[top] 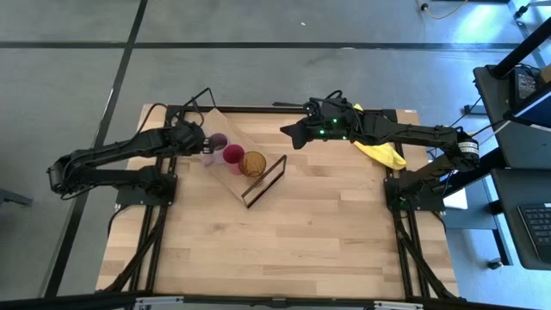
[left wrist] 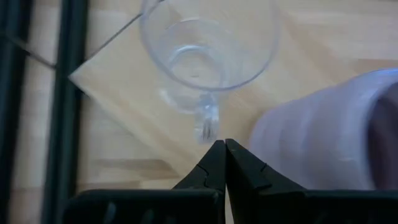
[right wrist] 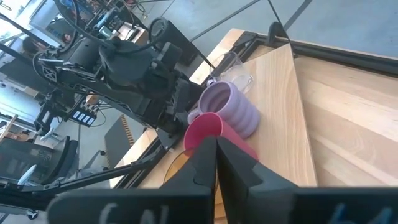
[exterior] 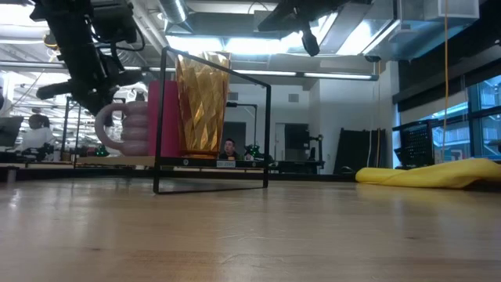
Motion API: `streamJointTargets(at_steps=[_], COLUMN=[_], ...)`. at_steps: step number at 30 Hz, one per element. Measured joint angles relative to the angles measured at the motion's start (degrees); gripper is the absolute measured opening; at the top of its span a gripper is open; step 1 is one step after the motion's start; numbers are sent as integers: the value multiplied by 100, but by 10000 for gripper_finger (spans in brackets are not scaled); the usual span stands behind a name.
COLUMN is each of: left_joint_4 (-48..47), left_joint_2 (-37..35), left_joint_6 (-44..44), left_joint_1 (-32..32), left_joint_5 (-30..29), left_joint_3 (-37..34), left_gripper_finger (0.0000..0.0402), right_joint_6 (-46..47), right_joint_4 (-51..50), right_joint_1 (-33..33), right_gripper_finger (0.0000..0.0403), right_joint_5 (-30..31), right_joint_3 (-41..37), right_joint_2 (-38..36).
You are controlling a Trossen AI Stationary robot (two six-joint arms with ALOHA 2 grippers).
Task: Stack small to large cups/mugs on shelf
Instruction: Put the transparent cup on the shelf
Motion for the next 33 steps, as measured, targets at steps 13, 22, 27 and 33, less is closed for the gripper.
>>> streamJointTargets(at_steps=[13, 22, 27, 33], left_joint_4=[-415, -400, -52, -11], left_joint_2=[0, 0, 0, 0], left_joint_6=[-108, -153, -146, -102], left_joint_1=[77, 90, 85, 92], left_joint_5=[-310, 114, 311, -145], left_joint_3=[0, 0, 0, 0], left_gripper_finger=[0, 0, 0, 0], right_joint_6=[-23, -30, -30, -42], right_joint_4=[-58, -142, -142, -152], right_joint_1=[0, 0, 0, 0], right_gripper_finger=[15, 5, 14, 9], right_joint_5=[4, 4, 4, 2], right_joint_3=[0, 0, 0, 0], right_joint_2=[0, 0, 0, 0])
